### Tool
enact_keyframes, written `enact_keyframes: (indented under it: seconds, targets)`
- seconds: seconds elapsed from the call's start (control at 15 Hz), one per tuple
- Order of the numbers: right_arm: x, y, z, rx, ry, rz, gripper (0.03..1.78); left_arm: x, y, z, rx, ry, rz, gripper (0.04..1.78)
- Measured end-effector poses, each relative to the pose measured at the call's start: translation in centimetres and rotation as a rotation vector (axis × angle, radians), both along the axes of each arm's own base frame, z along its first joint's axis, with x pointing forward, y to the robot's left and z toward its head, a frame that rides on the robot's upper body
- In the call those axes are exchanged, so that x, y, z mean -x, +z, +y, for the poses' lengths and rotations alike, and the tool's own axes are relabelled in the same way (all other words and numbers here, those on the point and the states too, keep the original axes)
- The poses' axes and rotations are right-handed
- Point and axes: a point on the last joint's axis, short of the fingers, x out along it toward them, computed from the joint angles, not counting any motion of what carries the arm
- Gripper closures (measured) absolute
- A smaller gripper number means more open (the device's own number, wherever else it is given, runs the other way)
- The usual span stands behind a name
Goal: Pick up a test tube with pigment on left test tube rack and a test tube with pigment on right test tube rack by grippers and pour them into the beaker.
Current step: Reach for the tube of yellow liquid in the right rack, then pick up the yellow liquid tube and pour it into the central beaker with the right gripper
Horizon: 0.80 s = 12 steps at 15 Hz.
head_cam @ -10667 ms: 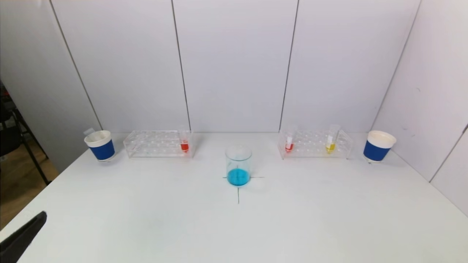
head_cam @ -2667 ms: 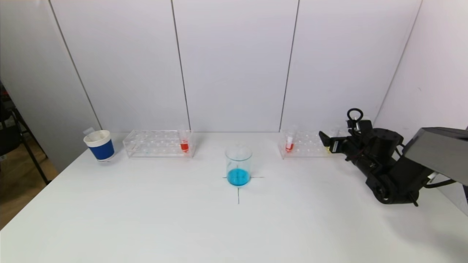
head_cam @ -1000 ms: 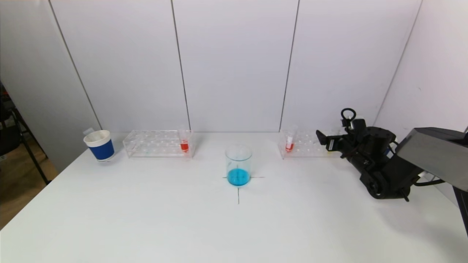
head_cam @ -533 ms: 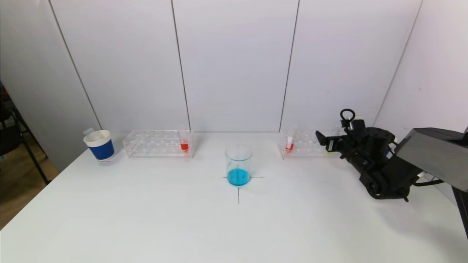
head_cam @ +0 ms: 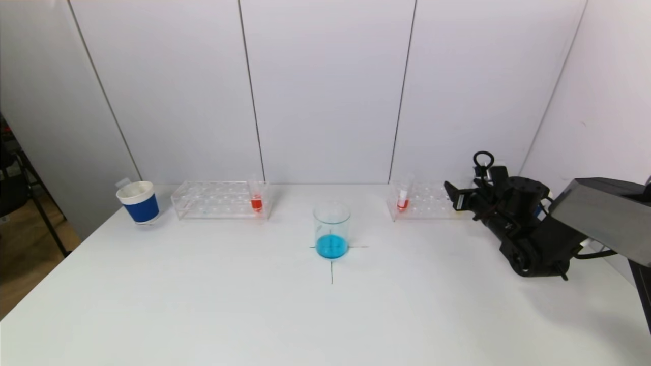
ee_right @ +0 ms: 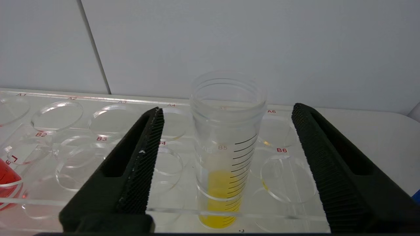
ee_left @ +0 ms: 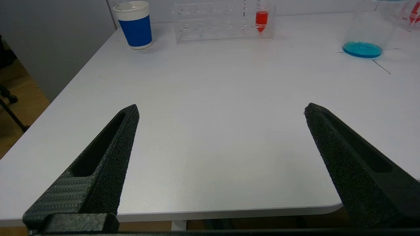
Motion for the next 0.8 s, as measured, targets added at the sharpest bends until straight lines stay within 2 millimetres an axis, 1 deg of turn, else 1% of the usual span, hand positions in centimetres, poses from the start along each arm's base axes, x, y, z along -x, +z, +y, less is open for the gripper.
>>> enact_keyframes:
  seconds: [0.27, 0.33, 0.4, 0.8]
  targets:
    - [0.00, 0.00, 0.00, -0.001, 0.001, 0.000, 1.21, 0.00, 0.00, 0.00, 0.000, 0.000, 0.000, 0.06]
    - [0.00, 0.00, 0.06, 0.000, 0.003, 0.000, 1.29, 0.00, 0.00, 0.00, 0.000, 0.000, 0.000, 0.06]
    - [0.00, 0.00, 0.02, -0.001, 0.002, 0.000, 1.31, 0.00, 0.00, 0.00, 0.000, 0.000, 0.000, 0.06]
    - [0.00, 0.01, 0.00, -0.001, 0.001, -0.001, 1.29, 0.00, 0.00, 0.00, 0.000, 0.000, 0.000, 0.06]
